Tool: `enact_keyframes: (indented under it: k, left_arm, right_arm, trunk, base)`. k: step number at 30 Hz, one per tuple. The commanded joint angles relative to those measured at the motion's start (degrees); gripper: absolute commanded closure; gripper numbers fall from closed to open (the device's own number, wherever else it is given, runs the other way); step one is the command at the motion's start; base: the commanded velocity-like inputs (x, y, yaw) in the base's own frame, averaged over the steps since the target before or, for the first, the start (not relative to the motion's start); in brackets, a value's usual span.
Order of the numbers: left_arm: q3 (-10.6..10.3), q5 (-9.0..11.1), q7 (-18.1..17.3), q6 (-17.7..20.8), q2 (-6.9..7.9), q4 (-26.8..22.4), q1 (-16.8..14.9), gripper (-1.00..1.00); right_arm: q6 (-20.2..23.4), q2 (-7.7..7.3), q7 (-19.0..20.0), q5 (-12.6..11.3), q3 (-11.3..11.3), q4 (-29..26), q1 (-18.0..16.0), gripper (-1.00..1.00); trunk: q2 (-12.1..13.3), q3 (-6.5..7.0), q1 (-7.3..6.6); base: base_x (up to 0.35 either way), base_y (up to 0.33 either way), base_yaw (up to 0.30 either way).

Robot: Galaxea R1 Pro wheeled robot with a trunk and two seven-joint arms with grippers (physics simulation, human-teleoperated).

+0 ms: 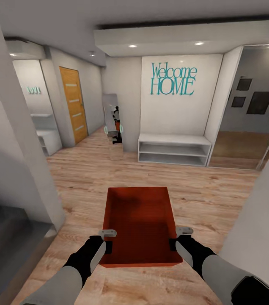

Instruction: Move the two storage containers from the living room to the garage. In the garage, place one container on the floor and stack the other container on top of it (either order is fine).

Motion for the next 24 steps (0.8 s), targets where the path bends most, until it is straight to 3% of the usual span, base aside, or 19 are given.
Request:
enact_keyframes:
  k: [1, 24]
  left_arm:
    - [-0.9, 0.1, 0.8, 0.5, 0.10, 2.7, 0.0, 1.00]
    - [-0.9, 0.1, 0.8, 0.5, 0.10, 2.7, 0.0, 1.00]
  right_arm:
    - [0.0, -0.05, -0.1, -0.9, 1.5, -0.8, -0.1, 1.00]
    - [0.0, -0.10, -0.1, -0.9, 1.5, -0.8, -0.1, 1.00]
  trunk:
    - [-0.1, -0.13, 0.07]
    - [-0.1, -0.13, 0.07]
  base:
    - [0.322, 0.000, 0.000]
    - [0.322, 0.000, 0.000]
